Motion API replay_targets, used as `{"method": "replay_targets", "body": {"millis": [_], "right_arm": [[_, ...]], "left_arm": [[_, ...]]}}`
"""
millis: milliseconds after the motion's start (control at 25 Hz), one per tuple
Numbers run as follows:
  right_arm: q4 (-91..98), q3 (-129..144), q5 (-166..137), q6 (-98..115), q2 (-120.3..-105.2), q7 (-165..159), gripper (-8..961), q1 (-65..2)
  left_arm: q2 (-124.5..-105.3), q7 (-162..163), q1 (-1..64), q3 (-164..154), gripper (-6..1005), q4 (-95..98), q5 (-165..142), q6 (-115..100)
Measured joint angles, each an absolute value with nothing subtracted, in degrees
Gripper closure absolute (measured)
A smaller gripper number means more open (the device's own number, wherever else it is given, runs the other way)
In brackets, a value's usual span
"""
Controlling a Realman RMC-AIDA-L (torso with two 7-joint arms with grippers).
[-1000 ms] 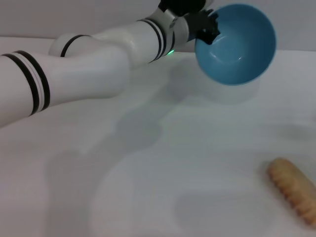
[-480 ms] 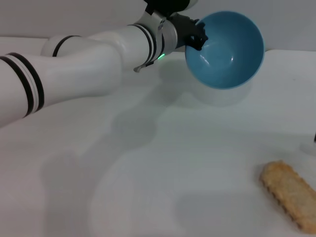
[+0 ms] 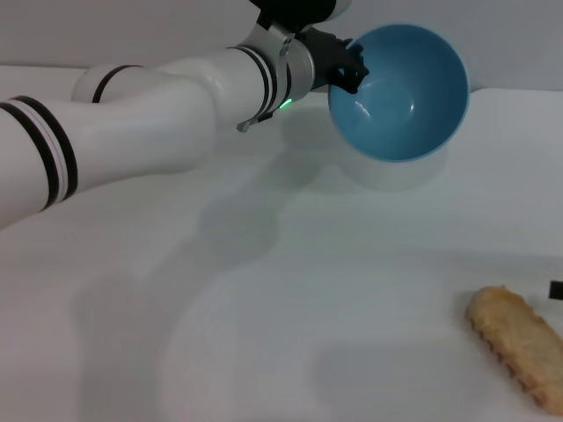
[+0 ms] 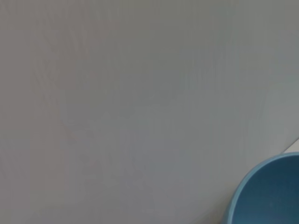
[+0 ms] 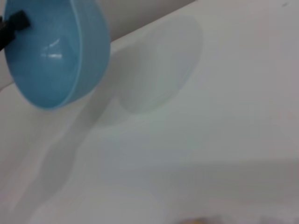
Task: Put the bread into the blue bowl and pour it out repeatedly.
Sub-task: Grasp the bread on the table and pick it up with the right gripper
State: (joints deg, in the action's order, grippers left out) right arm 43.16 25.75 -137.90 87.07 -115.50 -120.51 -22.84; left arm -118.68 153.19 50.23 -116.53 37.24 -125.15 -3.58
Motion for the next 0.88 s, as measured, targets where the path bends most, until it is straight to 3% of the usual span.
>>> {"method": "replay_targets", "body": {"millis": [880], "right_arm": [[39.79, 26.62, -140.25, 85.83, -115.68, -118.93, 448, -23.73]], "left_arm": [[-118.66, 153.20, 50.24, -116.52, 1000, 37.14, -125.16, -3.33]]}}
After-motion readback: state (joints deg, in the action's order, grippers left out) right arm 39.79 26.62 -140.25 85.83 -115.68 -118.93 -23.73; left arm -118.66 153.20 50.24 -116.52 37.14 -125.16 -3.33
